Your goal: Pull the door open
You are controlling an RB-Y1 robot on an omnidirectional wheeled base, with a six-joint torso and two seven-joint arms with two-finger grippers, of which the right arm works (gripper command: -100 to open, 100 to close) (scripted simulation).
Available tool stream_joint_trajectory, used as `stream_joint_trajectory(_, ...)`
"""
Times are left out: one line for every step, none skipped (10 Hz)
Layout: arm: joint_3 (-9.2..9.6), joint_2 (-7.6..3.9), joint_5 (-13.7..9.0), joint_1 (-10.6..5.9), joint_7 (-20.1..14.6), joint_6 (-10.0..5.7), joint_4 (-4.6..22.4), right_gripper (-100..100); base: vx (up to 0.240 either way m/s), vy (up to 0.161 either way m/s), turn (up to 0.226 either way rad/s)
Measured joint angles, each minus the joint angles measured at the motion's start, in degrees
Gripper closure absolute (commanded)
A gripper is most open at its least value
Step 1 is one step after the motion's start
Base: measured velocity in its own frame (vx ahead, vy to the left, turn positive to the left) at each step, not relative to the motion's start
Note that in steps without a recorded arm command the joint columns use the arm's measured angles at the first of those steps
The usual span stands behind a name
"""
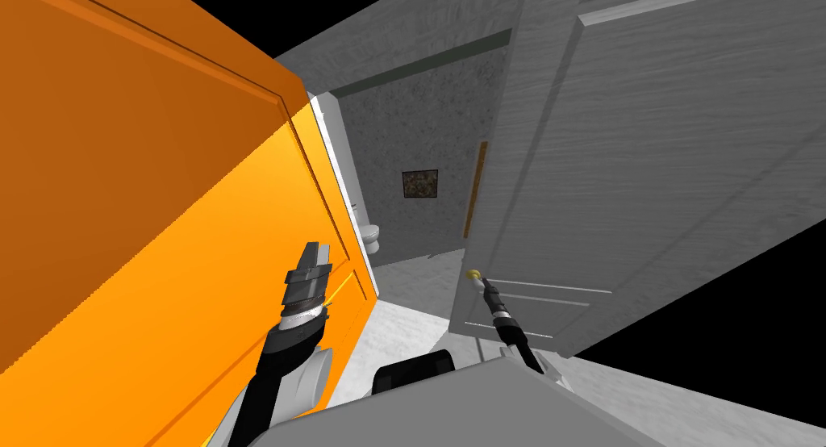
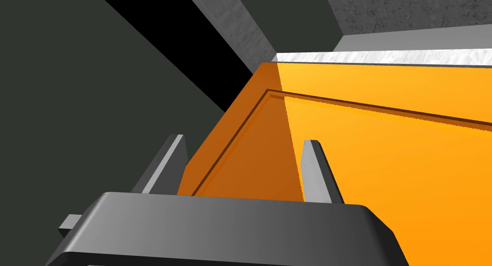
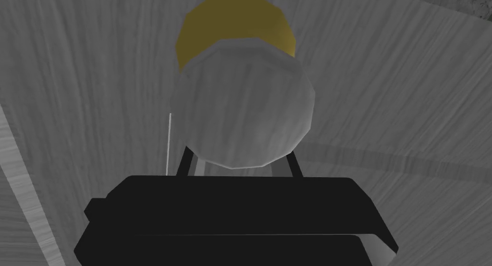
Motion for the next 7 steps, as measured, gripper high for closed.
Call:
stream_joint_trajectory(0.08,-0.05,-0.34,0.02,-1.12,-0.08,0.15,100,-0.04,-0.012,0.073)
stream_joint_trajectory(0.18,-0.04,-0.97,0.09,-2.52,0.16,-0.02,100,-0.034,-0.01,0.032)
stream_joint_trajectory(0.28,-0.13,-1.3,-0.16,-3.61,0.05,0.43,100,-0.04,-0.012,0.066)
stream_joint_trajectory(0.38,-0.12,-1.93,-0.16,-5.01,0.17,0.4,100,-0.063,-0.013,0.099)
stream_joint_trajectory(0.52,-0.26,-2.8,-0.49,-6.65,0.12,0.92,100,-0.048,-0.015,0.047)
stream_joint_trajectory(0.61,-0.18,-3.21,-0.45,-7.92,0.48,0.6,100,-0.047,-0.016,0.063)
stream_joint_trajectory(0.79,-0.16,-3.84,-0.36,-9.42,0.83,0.41,100,-0.035,-0.013,0.044)
